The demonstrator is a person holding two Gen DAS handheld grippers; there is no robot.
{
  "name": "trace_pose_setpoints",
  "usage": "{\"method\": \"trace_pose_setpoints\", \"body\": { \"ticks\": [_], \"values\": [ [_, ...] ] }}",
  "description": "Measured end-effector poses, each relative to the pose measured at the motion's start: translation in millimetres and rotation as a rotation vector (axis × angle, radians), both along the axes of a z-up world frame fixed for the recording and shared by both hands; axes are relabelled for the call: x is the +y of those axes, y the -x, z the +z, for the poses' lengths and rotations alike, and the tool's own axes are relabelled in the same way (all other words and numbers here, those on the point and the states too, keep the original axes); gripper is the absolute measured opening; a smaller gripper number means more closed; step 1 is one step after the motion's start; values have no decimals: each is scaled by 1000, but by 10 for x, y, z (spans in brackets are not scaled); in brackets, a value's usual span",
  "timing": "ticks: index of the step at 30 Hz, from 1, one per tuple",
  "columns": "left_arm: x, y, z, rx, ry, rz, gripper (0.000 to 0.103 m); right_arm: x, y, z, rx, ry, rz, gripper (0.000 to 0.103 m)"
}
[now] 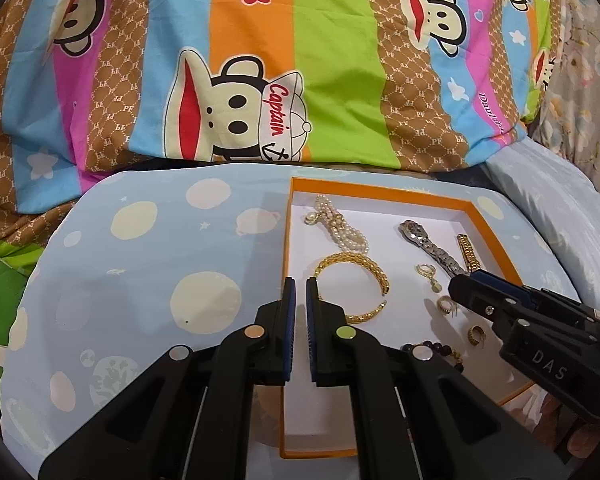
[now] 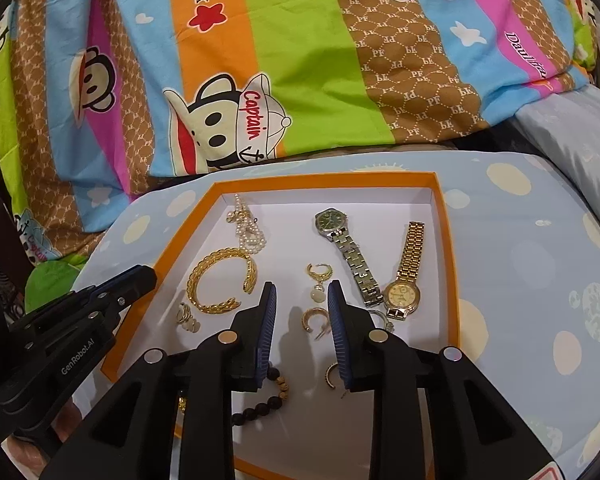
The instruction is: Organize jewelry
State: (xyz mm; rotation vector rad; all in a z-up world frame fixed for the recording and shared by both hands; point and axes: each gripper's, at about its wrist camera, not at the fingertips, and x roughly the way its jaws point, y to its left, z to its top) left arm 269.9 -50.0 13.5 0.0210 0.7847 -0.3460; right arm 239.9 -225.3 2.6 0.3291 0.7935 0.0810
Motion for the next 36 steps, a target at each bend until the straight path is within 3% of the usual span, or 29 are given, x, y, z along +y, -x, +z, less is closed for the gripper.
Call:
{"method": "trace_pose_setpoints", "body": {
  "ticks": [14,24,30,36],
  "values": [
    [184,67,64,-11,50,38,5,2,82,17,-6,7,7,26],
    [154,342,-123,48,-13,9,5,207,397,93,-8,69,58,26],
    [152,480,-156,48,-36,15,7,175,505,-39,37,58,48,27],
    [157,648,-139,39,-51,27,8,258,671,-13,21,92,47,27]
  ]
}}
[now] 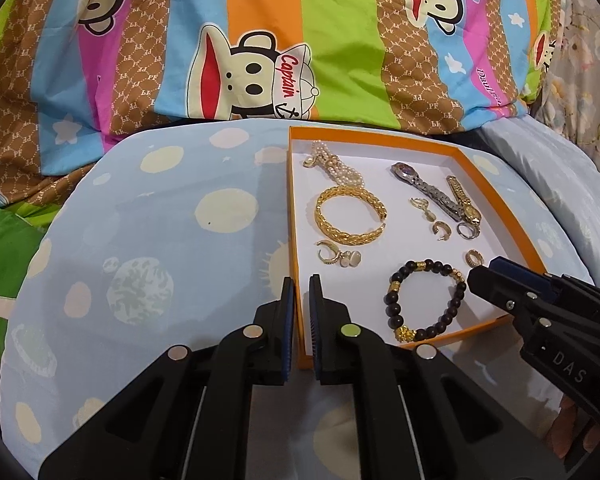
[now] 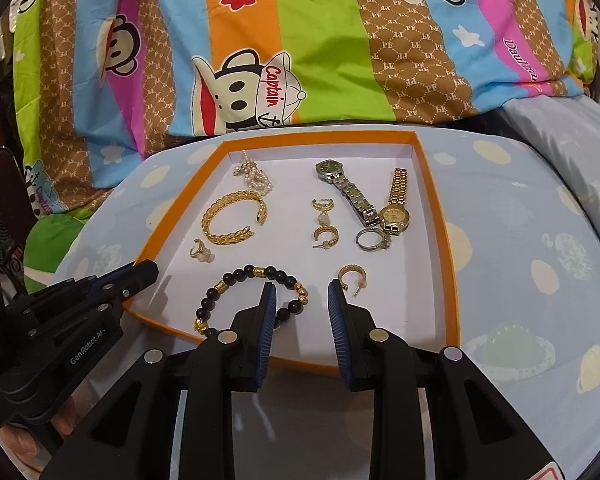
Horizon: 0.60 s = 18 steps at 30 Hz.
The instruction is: Organize jewelry
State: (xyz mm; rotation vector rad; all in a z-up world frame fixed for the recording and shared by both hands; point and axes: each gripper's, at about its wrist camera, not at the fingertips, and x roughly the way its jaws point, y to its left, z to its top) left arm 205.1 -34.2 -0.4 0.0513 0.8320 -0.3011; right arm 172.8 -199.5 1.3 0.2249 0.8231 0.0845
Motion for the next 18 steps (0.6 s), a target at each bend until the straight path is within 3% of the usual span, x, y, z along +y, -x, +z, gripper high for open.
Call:
{"method": "trace_pose_setpoints", "body": {
  "ticks": [4,18],
  "values": [
    [25,94,6,0,0,8,8,78,120,5,-8,28,7,27],
    [65,155,5,0,4,15,8,65,271,20,-28,-11,-18,27]
  ]
}}
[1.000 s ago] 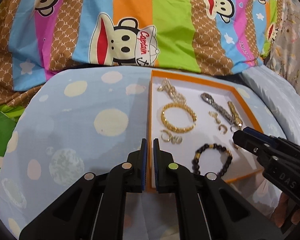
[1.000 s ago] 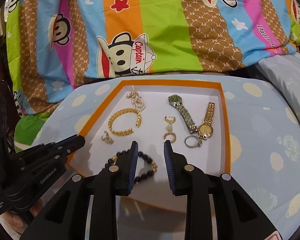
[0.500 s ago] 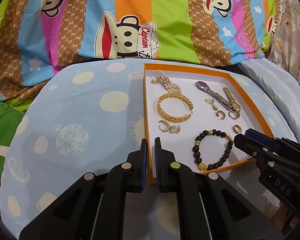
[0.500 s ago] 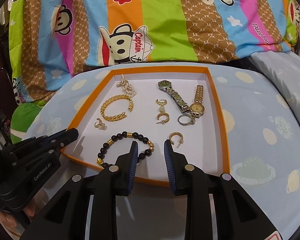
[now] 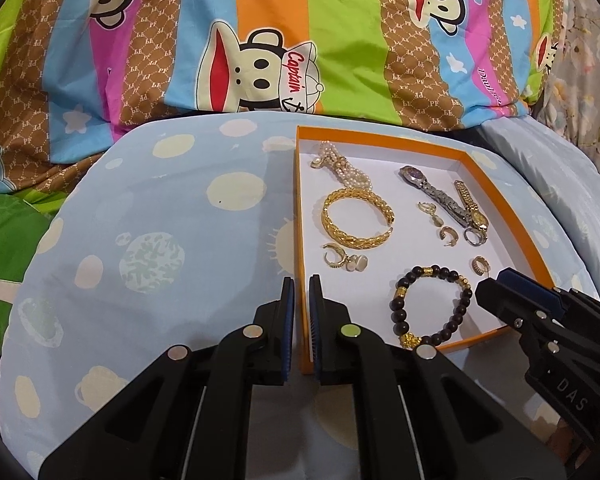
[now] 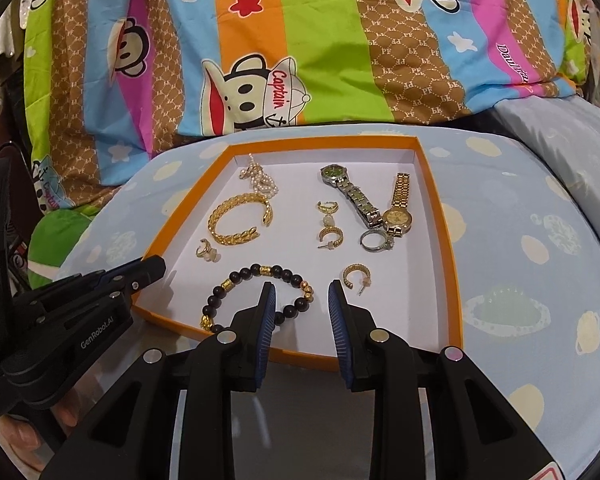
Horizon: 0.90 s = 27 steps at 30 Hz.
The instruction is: Organize jewelry
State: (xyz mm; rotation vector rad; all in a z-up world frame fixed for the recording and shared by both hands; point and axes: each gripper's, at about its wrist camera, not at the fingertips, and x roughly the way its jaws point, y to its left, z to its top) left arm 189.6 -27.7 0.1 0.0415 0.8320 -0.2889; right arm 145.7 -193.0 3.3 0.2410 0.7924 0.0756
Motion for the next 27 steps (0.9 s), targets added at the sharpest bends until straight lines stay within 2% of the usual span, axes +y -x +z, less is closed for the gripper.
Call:
{"method": "trace_pose_setpoints", "body": {
  "ticks": [4,7,13,17,21,26,27],
  "values": [
    [-32,75,63,-44,-18,-5,8,-83,44,59,-25,-20,-31,28],
    [-30,141,129,-82,-16,6,8,-123,90,100,-44,-20,-56,34],
    [-32,291,148,-95,-22,34,8,-93,248,178,-83,30,-79,34],
    [-29,444,178,-112,-14,44,10,-60,395,187,-93,29,-76,40],
    [-72,637,246,-156,-16,31,10,7,562,223,-116,51,-73,41],
    [-157,769,222,-147,-23,6,11,25,677,204,-120,38,-79,47],
    [-182,794,217,-149,-27,0,14,33,690,197,-120,39,-80,48]
  ]
}}
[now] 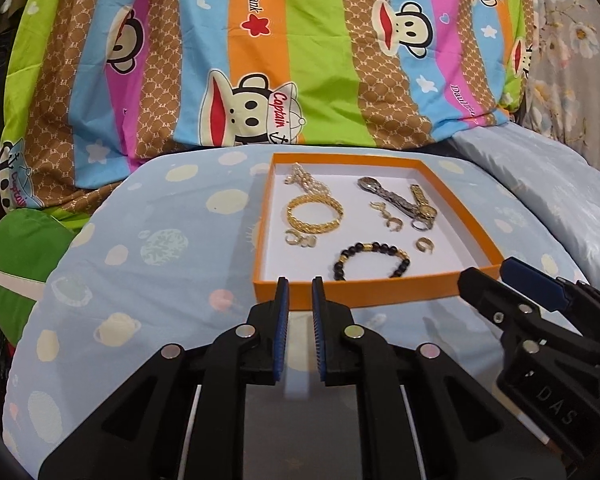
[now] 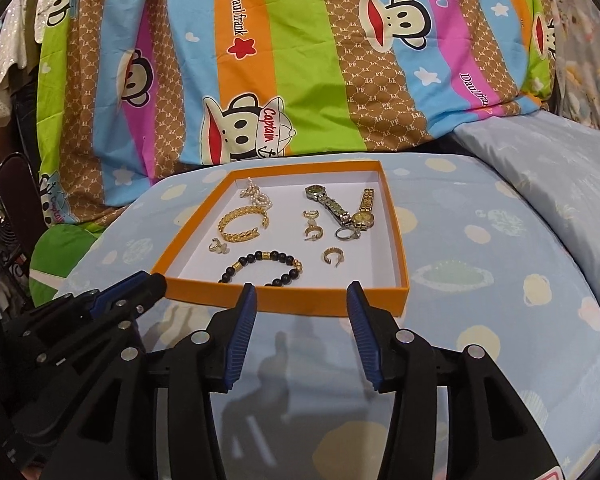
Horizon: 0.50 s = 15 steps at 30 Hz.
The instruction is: Organize jewelry
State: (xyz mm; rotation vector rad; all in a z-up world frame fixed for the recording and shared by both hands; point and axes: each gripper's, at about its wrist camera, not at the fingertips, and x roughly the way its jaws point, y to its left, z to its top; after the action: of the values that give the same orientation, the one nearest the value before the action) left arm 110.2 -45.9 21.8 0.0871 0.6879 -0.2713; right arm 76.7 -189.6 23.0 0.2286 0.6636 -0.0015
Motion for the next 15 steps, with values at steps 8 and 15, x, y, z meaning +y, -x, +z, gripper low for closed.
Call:
{"method": "trace_pose_setpoints", "body": {
  "ticks": [8,15],
  "values": [
    [-43,50,0,-21,-13,9,36,24,51,-26,-1,36,-33,53],
    [-10,24,-13,-21,-20,55,56,-33,85,-38,4,54,-110,65]
  ]
}}
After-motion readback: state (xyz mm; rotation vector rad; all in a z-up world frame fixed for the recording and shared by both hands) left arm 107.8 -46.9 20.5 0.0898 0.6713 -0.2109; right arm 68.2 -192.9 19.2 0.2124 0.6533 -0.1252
